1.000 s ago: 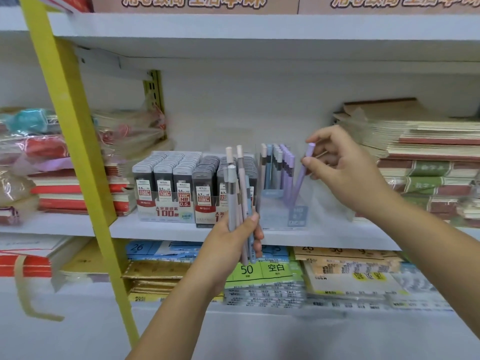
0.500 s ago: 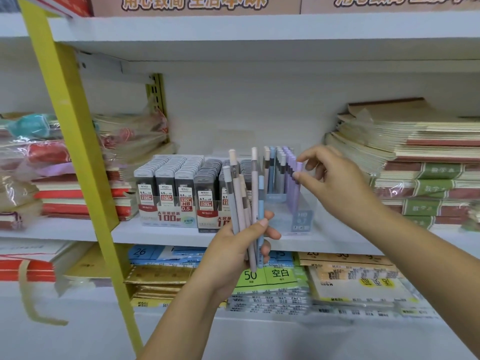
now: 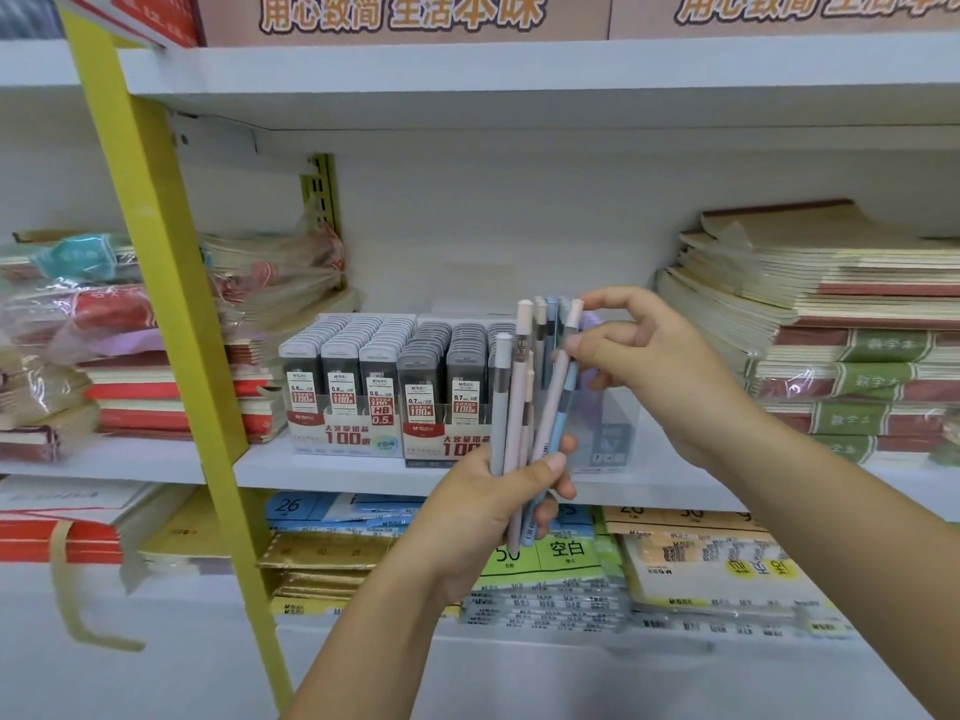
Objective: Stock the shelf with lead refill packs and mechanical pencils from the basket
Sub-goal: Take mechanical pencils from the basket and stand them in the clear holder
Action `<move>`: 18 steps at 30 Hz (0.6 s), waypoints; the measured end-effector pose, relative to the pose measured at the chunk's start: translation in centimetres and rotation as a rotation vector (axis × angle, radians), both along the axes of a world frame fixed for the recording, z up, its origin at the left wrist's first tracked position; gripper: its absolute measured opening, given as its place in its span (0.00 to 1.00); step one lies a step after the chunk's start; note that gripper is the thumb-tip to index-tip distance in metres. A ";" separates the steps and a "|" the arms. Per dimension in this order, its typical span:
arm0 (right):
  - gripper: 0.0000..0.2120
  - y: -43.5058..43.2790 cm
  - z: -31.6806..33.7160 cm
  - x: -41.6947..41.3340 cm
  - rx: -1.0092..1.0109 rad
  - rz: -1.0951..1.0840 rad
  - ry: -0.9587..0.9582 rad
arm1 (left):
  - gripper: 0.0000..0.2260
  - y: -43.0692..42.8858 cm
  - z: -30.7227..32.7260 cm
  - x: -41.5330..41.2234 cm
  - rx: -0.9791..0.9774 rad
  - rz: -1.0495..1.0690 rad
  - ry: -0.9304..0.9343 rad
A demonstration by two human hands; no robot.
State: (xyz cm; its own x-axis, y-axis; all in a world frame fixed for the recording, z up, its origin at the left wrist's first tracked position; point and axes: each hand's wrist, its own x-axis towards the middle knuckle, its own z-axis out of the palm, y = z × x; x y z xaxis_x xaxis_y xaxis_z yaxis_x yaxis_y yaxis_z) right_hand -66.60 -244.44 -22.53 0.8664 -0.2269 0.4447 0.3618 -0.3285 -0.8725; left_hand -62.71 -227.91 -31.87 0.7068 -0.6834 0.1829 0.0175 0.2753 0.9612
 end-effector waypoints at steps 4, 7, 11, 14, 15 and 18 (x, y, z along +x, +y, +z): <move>0.13 -1.0 1.8 0.0 0.128 -0.038 -0.170 | 0.10 0.0 -0.4 0.5 0.041 0.125 0.006; 0.16 -2.2 3.7 0.1 -0.043 -0.103 -0.345 | 0.08 0.3 -0.7 1.0 0.047 0.204 -0.006; 0.17 -2.5 4.1 2.3 -0.407 -0.169 -0.316 | 0.08 0.9 -0.4 1.5 -0.002 0.252 0.003; 0.14 -2.2 3.4 4.5 -0.606 -0.188 -0.210 | 0.08 1.1 -0.2 1.8 -0.033 0.276 0.016; 0.13 -2.2 3.0 5.1 -0.654 -0.185 -0.184 | 0.08 1.3 -0.2 1.9 -0.042 0.281 0.021; 0.11 -2.3 2.4 6.3 -0.706 -0.162 -0.126 | 0.09 1.5 -0.2 2.2 -0.058 0.291 0.037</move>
